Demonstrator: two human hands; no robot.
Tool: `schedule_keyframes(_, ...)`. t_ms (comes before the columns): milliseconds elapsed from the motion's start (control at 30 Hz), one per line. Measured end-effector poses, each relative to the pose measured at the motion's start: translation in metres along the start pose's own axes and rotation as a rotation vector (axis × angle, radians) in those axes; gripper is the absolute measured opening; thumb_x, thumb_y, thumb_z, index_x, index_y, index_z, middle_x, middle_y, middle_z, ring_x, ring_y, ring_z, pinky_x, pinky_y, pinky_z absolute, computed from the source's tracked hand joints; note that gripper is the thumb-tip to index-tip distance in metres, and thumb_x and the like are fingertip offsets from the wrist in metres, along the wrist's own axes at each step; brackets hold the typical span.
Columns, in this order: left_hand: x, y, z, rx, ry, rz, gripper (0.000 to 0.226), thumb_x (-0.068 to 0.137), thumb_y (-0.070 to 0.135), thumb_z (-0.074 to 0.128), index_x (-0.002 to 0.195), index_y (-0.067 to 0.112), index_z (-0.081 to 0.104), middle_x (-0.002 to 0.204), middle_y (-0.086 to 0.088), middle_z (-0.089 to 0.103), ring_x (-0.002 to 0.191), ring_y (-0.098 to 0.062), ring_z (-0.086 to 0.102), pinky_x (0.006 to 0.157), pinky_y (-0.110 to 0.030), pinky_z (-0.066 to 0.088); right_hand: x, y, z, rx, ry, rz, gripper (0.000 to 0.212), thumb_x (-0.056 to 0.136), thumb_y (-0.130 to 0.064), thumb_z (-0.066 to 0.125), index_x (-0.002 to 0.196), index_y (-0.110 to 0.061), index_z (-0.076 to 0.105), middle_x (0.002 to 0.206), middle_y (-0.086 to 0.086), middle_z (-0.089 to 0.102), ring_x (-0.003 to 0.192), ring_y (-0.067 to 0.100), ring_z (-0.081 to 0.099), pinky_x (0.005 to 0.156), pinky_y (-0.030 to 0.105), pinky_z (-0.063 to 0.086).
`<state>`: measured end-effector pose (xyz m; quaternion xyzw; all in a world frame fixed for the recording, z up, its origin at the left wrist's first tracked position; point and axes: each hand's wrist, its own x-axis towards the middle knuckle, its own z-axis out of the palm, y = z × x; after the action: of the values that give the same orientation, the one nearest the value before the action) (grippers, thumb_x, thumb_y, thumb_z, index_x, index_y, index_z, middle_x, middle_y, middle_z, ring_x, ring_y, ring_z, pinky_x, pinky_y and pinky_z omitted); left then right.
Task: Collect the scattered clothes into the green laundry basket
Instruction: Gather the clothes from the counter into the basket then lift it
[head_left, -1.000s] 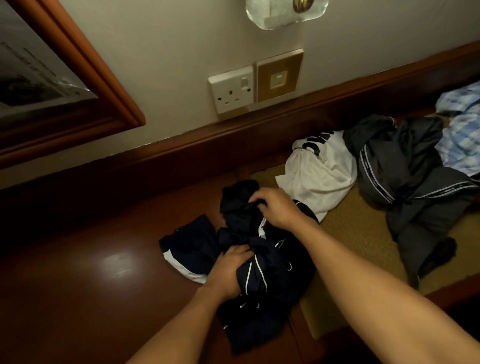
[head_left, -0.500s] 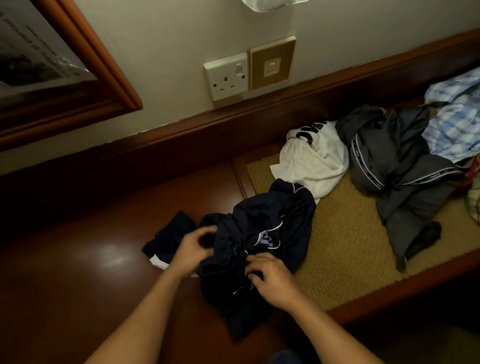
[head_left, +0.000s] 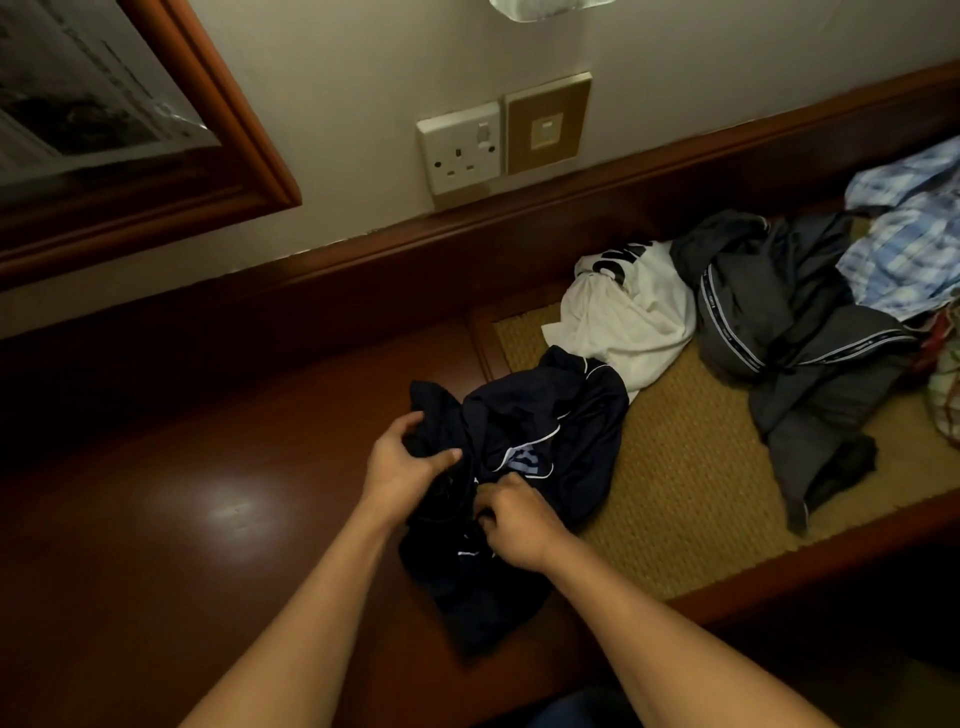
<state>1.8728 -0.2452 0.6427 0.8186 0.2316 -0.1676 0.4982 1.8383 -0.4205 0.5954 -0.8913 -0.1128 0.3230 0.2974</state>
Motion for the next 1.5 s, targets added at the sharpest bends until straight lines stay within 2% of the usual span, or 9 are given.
schedule_keyframes(100,-0.035,0.010,0.028,0.264,0.191,0.402,0.043,0.084,0.009,0.077,0.125,0.021,0.066,0.121,0.003,0.064,0.115,-0.015,0.058,0.101,-0.034,0.049,-0.001,0.012,-0.013,0.341,-0.085,-0.038,0.024,0.083,0.004,0.057,0.095,-0.007,0.074,0.099,0.002,0.071,0.098,0.012,0.062,0.093,0.026,0.046)
schedule_keyframes(200,-0.058,-0.014,0.067,0.411,0.047,0.644,0.039,0.083,0.001,0.067,0.119,0.016,0.067,0.113,0.000,0.067,0.105,-0.015,0.059,0.094,-0.028,0.047,-0.007,0.022,-0.031,0.741,-0.060,0.074,0.035,0.084,0.018,0.051,0.087,-0.009,0.074,0.079,-0.009,0.072,0.077,0.002,0.064,0.078,0.019,0.049)
schedule_keyframes(400,-0.046,-0.058,0.094,0.575,-0.147,0.603,0.012,0.084,0.004,0.063,0.089,0.015,0.065,0.087,-0.002,0.065,0.080,-0.023,0.063,0.072,-0.039,0.049,0.002,0.059,-0.068,0.597,0.860,0.454,0.029,0.085,-0.004,0.069,0.111,-0.015,0.066,0.107,0.010,0.065,0.095,0.026,0.063,0.091,0.045,0.052)
schedule_keyframes(533,-0.032,-0.046,0.085,0.484,-0.175,0.603,0.006,0.087,0.014,0.070,0.093,0.015,0.069,0.093,0.001,0.069,0.088,-0.016,0.063,0.080,-0.027,0.048,0.022,0.059,-0.098,0.599,0.666,0.475,0.084,0.073,-0.041,0.086,0.143,-0.019,0.045,0.137,0.013,0.053,0.127,0.031,0.051,0.107,0.044,0.045)
schedule_keyframes(867,-0.022,-0.040,0.061,0.638,-0.460,0.673,0.032,0.092,0.034,0.063,0.120,0.018,0.064,0.121,-0.002,0.062,0.109,-0.021,0.059,0.096,-0.033,0.050,0.014,-0.008,-0.056,0.373,0.359,-0.128,0.024,0.091,-0.015,0.068,0.113,-0.022,0.077,0.113,0.000,0.073,0.111,0.013,0.064,0.102,0.030,0.047)
schedule_keyframes(1033,-0.034,-0.071,0.025,0.792,-0.576,0.781,0.061,0.097,0.039,0.059,0.153,0.027,0.037,0.159,0.004,0.032,0.143,-0.015,0.032,0.119,-0.027,0.028,0.004,0.023,-0.024,0.093,0.228,-0.020,0.032,0.099,-0.025,0.058,0.129,-0.027,0.068,0.126,0.016,0.056,0.131,0.032,0.040,0.115,0.032,0.025)
schedule_keyframes(1133,-0.039,-0.085,0.018,0.827,-0.557,0.827,0.065,0.095,0.019,0.057,0.155,0.025,0.033,0.161,0.002,0.028,0.145,-0.022,0.033,0.119,-0.033,0.030,0.000,0.011,-0.028,0.215,0.144,-0.018,0.030,0.099,-0.030,0.061,0.126,-0.025,0.070,0.130,0.011,0.054,0.136,0.026,0.037,0.110,0.020,0.020)
schedule_keyframes(1267,-0.046,-0.095,0.018,0.906,-0.560,0.935,0.079,0.082,0.013,0.064,0.155,0.014,0.033,0.160,-0.008,0.030,0.141,-0.030,0.036,0.116,-0.040,0.035,0.009,-0.016,-0.049,0.514,0.013,0.163,0.050,0.086,-0.071,0.056,0.117,-0.032,0.066,0.130,0.003,0.050,0.133,0.019,0.036,0.112,0.037,0.030)
schedule_keyframes(1500,-0.058,-0.111,-0.002,0.849,-0.489,1.051,0.074,0.087,0.017,0.064,0.154,0.016,0.034,0.161,-0.013,0.026,0.150,-0.029,0.023,0.123,-0.044,0.024,0.024,-0.052,-0.001,0.029,0.485,0.262,0.074,0.083,-0.024,0.077,0.138,-0.014,0.028,0.148,0.017,0.025,0.134,0.041,0.039,0.097,0.047,0.050)
